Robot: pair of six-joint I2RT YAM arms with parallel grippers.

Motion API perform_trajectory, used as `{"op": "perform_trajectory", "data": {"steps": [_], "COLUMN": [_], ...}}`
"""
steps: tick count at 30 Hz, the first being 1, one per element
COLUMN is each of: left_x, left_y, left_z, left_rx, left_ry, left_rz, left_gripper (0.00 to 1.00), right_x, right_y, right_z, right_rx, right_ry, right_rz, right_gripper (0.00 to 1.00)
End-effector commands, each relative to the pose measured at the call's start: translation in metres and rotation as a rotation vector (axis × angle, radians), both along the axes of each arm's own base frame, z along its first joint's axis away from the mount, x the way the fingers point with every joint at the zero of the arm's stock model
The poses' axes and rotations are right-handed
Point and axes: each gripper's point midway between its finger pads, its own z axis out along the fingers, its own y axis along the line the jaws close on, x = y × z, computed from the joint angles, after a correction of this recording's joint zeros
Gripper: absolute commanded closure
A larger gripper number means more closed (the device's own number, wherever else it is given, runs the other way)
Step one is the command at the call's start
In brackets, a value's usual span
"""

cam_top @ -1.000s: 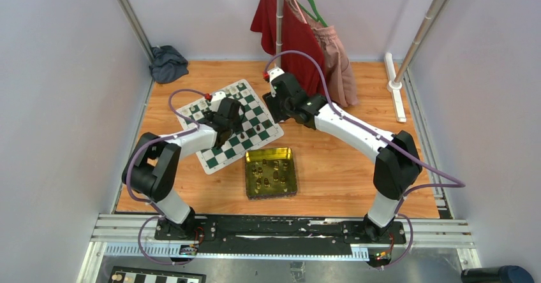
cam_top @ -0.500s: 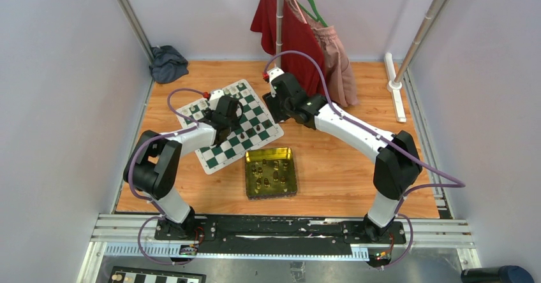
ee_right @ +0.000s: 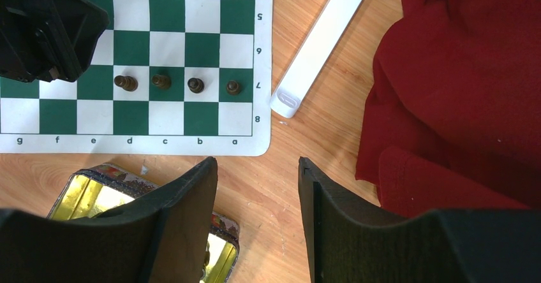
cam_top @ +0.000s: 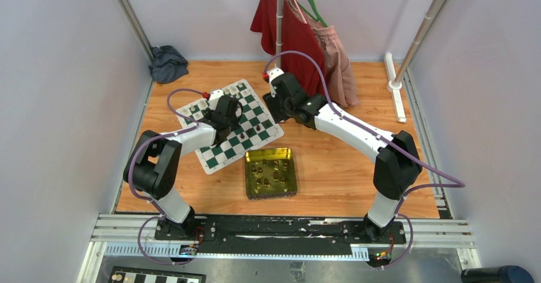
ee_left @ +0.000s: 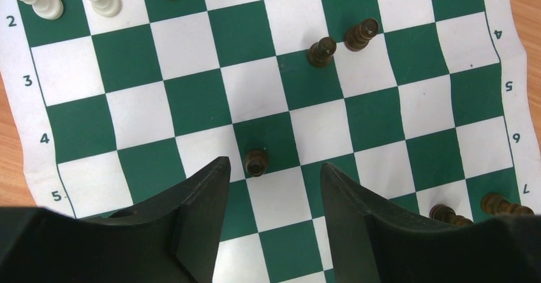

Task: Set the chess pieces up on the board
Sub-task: Pick up the chess piece from the chessboard.

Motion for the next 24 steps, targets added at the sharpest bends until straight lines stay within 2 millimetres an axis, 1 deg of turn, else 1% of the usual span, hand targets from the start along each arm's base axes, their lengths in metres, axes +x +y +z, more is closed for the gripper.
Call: {"op": "perform_trajectory", "data": {"steps": [1, 9, 11, 19, 24], "left_x": [0.0012, -0.0038, -0.0048, -0.0055, -0.0037], "left_y": [0.0042, 0.0082, 0.0091, 0.0116, 0.0124], "left_z": [-0.0025, -0.0084, -0.0099, -0.0114, -0.0121], "left_rx": [-0.009, -0.008, -0.009, -0.006, -0.009], "left_ry": [-0.008, 0.011, 0.014, 0.02, 0.023], "left_rz": [0.026, 0.041, 0.045, 0.048, 0.046], "left_gripper": [0.41, 0.41, 0.43, 0.45, 0.49], "right_x": [-0.0035, -0.0036, -0.0032, -0.0033, -0.004], "right_y": [-0.0131, -0.0123, -0.0118, -0.0111, -0.012], "right_z": [0.0003, -0.001, -0.0006, 0.0012, 0.0018], "right_rx": [-0.023, -0.022, -0.02, -0.014, -0.013], "right_ry": [0.005, 0.01, 0.01, 0.009, 0.009], "right_rz": [-0.012, -0.013, -0.012, -0.011, -0.013], "right_gripper": [0.46, 0.46, 0.46, 0.46, 0.46]}}
